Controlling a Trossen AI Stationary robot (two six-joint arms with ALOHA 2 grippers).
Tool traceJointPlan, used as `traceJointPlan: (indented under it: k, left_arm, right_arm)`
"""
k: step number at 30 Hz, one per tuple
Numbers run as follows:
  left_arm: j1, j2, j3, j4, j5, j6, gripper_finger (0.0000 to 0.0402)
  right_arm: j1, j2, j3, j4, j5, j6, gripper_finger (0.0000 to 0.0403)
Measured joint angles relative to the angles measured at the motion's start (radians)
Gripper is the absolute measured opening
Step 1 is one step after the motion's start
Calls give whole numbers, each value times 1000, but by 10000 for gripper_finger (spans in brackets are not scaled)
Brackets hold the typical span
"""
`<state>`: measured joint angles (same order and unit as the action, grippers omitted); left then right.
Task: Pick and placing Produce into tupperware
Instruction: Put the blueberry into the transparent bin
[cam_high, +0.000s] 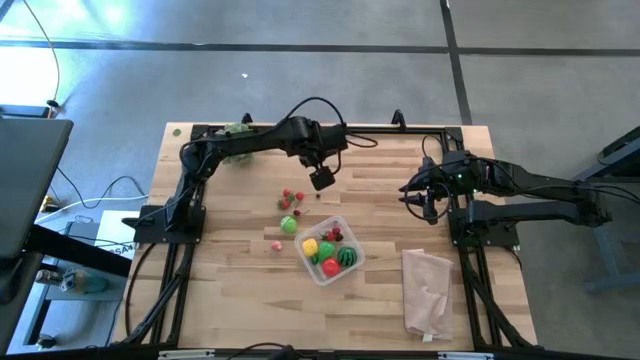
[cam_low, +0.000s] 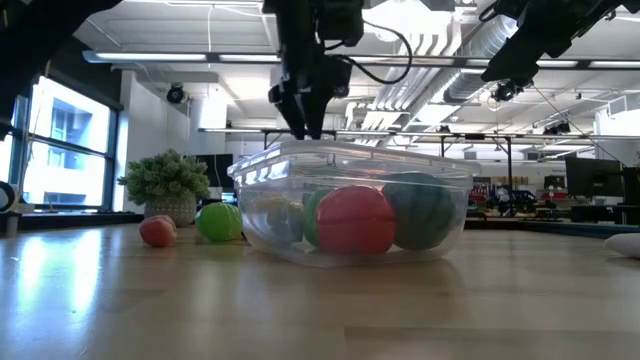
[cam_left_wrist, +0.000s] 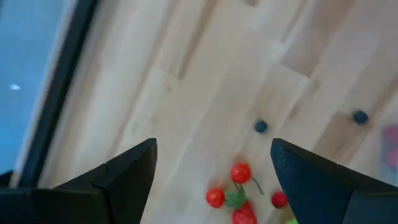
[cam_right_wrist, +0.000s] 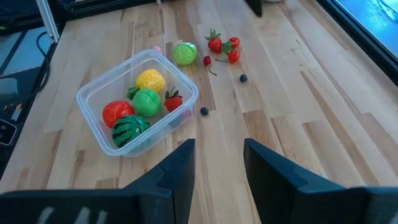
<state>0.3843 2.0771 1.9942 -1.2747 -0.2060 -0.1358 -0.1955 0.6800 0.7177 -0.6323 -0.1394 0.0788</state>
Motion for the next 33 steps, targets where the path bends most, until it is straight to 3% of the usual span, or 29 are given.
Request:
traceJointPlan:
  k: [5, 10, 17, 21, 28, 33]
  left_arm:
    - [8, -35, -86, 35, 47, 5, 303]
    - [8, -153, -235, 166, 48, 56, 303]
    - [32, -321, -612, 530, 199, 180, 303]
    - [66, -350, -760, 730, 288, 237, 303]
    - [101, -320, -868, 816, 429, 273, 303]
    - [100, -321, -898, 872, 426, 346, 303]
  right_arm:
    - [0, 0, 0, 0, 0, 0, 129]
    - [0, 0, 0, 0, 1, 0, 129]
    - [0, 0, 0, 0, 1, 0, 129]
    - [0, 0, 0, 0, 4, 0, 129]
    - [0, 0, 0, 0, 4, 0, 129]
    - [0, 0, 0, 0, 4, 0, 129]
